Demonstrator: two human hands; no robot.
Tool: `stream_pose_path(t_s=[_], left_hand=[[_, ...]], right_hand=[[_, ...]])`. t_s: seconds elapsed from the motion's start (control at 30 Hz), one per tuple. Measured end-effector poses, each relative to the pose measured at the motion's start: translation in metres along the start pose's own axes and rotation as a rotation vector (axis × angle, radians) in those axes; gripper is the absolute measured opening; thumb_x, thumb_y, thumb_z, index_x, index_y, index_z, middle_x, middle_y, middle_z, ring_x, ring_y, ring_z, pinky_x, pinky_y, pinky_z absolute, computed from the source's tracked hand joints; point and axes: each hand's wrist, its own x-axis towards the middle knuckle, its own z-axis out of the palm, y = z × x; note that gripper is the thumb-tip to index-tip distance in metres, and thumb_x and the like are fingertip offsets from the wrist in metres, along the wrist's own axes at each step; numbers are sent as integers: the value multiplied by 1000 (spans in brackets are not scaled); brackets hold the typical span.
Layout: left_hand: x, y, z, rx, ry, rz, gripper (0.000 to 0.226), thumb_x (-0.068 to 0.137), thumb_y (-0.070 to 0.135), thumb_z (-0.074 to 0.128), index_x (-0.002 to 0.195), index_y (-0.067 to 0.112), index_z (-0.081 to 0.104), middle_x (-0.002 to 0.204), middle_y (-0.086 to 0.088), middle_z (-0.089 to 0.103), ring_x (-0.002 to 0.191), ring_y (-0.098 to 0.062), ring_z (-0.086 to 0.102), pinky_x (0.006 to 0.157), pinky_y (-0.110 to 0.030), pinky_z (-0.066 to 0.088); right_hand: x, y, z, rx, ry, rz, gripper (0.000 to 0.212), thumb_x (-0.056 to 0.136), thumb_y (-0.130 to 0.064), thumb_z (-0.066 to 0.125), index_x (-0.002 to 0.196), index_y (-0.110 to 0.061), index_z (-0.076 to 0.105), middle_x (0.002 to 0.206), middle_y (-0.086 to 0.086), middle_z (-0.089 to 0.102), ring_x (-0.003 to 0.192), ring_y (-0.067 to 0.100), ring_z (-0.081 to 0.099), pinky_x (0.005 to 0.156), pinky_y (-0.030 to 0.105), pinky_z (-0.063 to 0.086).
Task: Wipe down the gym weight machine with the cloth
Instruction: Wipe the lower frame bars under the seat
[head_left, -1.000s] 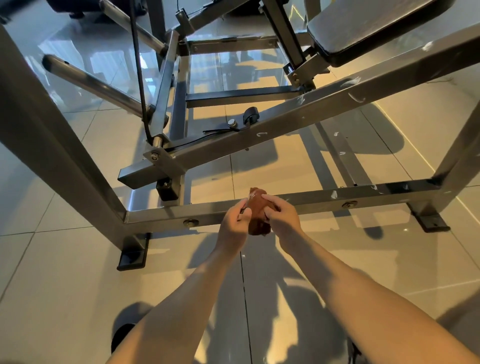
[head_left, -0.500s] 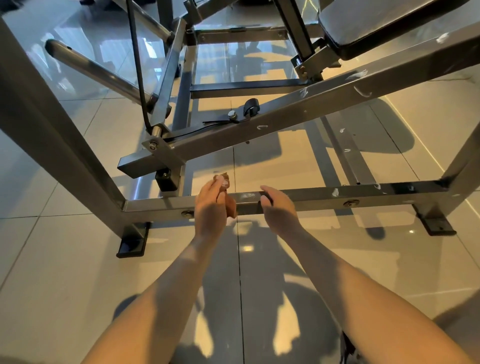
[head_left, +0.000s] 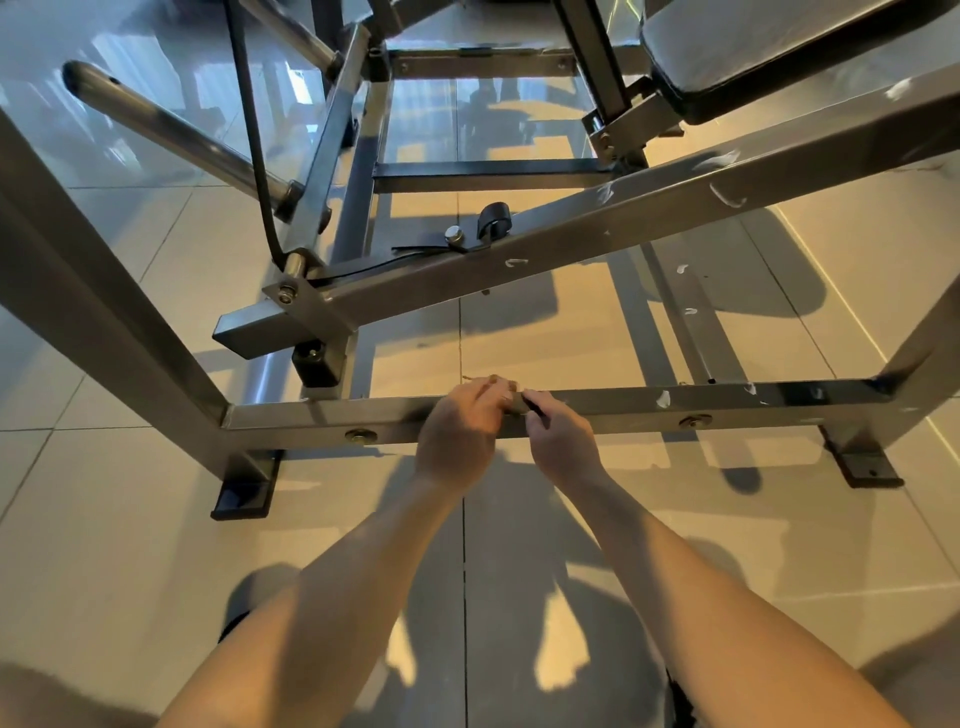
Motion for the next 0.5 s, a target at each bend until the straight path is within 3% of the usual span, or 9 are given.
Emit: stream_pose_path(t_s=[0.13,0.3,0.4,0.5], left_hand=[[2,-18,-9,-40,131,-422,32,108,23,40,128,12,62,112,-4,69,100,-16,65,89,-30,57],[5,22,27,-192,-5,-218,31,102,12,54,130,4,63,127,-13,64,117,-23,59,106,-33,48],[2,25,34,-85,-59,-105,39,99,14,61,137,6,59,137,-15,60,126,-28,57,107,-39,50],[3,15,20,79,-3,-55,31,97,14,61,127,9,65,130,-14,62,119,-29,58,103,-43,52]], right_hand=[[-1,0,1,-11,2,0,34,105,-12,47,136,-12,61,131,6,66,120,25,58,100,24,40],[3,8,-2,49,-7,40,39,105,-14,48,143,-16,57,142,4,60,131,23,53,112,28,36],[0,12,-6,76,39,-12,38,103,-6,47,138,-12,61,136,6,63,127,21,55,112,27,38],[-2,19,-7,-21,77,-107,33,101,-1,47,128,-10,64,123,6,65,114,21,58,107,23,42]])
